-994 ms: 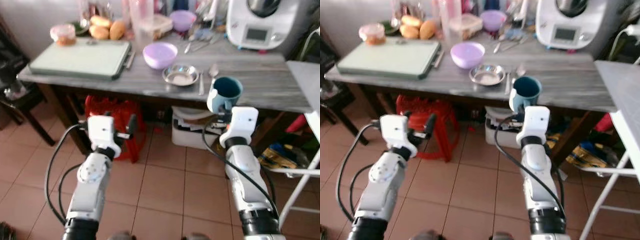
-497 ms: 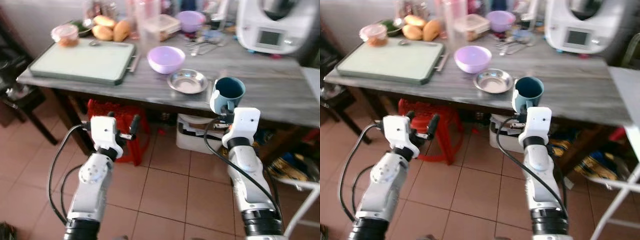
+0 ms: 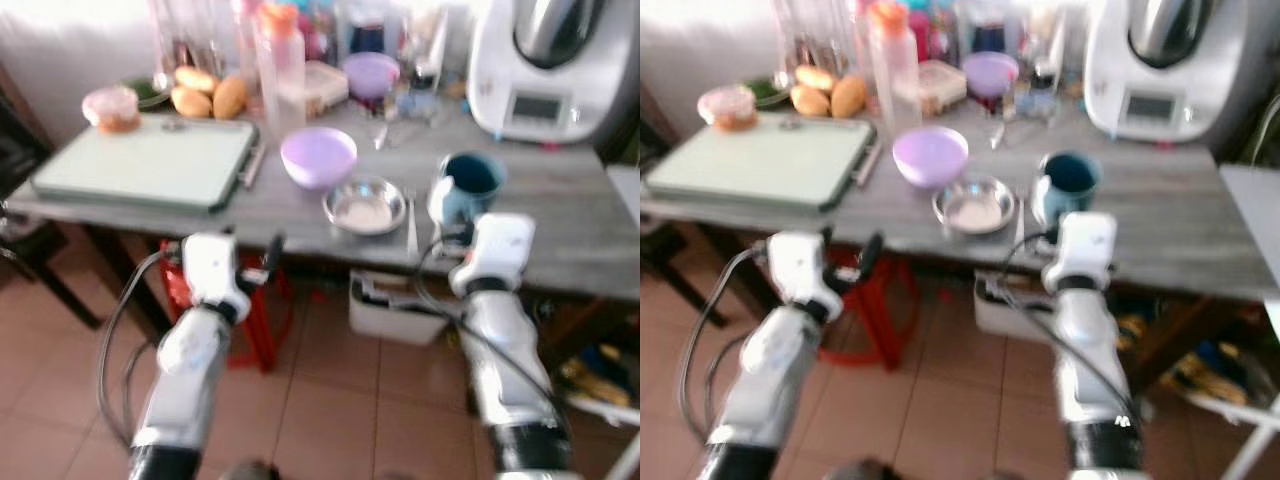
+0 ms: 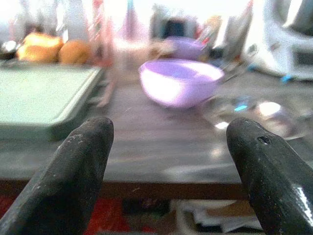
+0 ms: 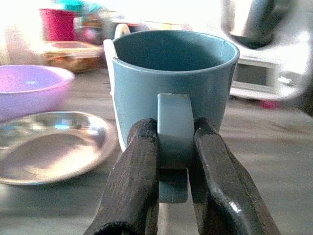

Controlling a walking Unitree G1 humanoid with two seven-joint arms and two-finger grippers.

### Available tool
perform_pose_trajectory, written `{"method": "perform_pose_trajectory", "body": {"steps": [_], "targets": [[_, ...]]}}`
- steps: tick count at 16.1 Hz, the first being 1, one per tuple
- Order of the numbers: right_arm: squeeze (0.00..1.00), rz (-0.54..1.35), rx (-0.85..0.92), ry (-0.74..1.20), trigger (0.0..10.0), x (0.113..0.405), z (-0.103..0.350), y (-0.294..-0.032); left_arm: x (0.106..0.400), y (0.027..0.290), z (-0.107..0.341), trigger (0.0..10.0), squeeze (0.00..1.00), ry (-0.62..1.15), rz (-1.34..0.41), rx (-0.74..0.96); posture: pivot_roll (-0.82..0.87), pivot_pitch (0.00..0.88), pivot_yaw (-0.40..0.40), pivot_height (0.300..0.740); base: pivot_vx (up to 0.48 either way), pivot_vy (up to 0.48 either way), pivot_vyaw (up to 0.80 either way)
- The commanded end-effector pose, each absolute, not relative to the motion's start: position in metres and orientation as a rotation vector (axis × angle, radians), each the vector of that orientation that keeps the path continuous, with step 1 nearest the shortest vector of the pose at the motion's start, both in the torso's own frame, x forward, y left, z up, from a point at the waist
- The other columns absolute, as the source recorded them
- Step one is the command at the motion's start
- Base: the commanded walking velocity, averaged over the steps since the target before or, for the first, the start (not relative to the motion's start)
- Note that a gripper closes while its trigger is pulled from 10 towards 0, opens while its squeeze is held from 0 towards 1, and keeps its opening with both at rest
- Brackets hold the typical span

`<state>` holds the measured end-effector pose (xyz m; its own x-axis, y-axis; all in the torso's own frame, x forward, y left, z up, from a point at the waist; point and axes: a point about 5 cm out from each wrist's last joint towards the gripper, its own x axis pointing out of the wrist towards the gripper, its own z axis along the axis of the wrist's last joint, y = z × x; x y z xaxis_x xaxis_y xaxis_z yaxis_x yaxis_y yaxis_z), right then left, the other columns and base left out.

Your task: Setting the table

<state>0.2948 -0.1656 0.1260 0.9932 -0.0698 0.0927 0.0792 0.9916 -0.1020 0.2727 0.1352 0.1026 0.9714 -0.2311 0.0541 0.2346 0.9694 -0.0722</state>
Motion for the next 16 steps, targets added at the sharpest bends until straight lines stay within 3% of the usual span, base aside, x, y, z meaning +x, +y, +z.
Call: {"method": "perform_pose_trajectory", "body": {"steps": [1, 8, 16], "targets": [[0.00, -0.103, -0.120, -0.132, 10.0, 0.295, 0.135, -0.171, 0.274, 0.133, 0.108, 10.0, 0.00, -0.065, -0.250, -0.081, -0.03, 0.000, 0.011, 0.740, 0.277, 0.000, 0.00], [0.00, -0.128, -0.149, -0.166, 10.0, 0.298, 0.142, -0.175, 0.274, 0.133, 0.109, 10.0, 0.00, -0.070, -0.254, -0.083, -0.03, 0.000, 0.012, 0.740, 0.313, 0.000, 0.00], [0.00, -0.094, -0.139, -0.162, 10.0, 0.307, 0.143, -0.180, 0.258, 0.148, 0.107, 10.0, 0.00, -0.055, -0.194, -0.061, 0.01, 0.000, 0.010, 0.740, 0.000, 0.000, 0.00]]}}
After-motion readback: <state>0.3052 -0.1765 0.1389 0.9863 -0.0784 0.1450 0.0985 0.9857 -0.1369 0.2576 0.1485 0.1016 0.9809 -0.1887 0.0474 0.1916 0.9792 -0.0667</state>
